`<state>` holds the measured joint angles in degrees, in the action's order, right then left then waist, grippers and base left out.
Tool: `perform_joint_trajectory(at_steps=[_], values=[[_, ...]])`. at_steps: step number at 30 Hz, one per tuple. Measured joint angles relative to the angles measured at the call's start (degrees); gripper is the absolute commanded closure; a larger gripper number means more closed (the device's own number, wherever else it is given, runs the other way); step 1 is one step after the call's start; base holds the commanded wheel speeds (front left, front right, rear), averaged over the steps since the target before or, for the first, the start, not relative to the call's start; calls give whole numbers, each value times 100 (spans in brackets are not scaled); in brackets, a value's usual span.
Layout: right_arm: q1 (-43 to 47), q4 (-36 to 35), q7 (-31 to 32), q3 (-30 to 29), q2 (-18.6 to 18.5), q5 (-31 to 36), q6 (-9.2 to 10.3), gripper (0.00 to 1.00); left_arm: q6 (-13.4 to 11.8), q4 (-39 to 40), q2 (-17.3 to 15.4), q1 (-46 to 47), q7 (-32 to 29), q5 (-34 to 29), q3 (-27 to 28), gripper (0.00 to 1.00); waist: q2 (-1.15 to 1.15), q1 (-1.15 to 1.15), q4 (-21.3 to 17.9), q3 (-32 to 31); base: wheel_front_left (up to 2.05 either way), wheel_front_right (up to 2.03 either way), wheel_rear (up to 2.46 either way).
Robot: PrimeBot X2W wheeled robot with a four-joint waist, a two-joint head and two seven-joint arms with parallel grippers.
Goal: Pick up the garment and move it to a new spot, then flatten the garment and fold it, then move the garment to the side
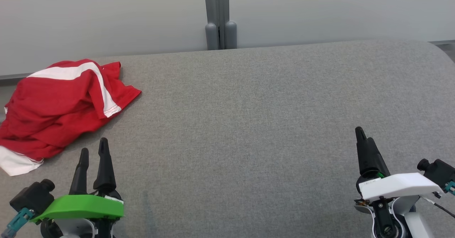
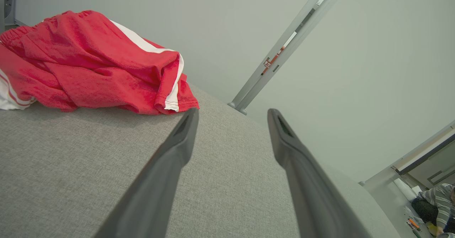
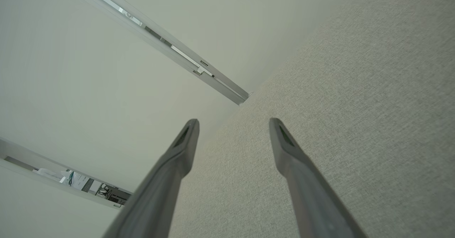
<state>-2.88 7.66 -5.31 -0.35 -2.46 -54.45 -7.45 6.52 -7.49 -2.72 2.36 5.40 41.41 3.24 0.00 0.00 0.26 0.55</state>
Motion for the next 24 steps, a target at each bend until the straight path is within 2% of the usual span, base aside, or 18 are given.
perform_joint_trajectory(at_steps=[11, 24], values=[[85, -119, -187, 100, -7, 945, 0, 0, -149, 54, -113, -72, 179, -948, -196, 0, 0, 0, 9, -20, 0, 0, 0], [126, -171, -386, 212, -12, 1795, -1, 0, -250, 30, -171, -90, 381, -1670, -330, 0, 0, 0, 40, -23, 0, 0, 0]])
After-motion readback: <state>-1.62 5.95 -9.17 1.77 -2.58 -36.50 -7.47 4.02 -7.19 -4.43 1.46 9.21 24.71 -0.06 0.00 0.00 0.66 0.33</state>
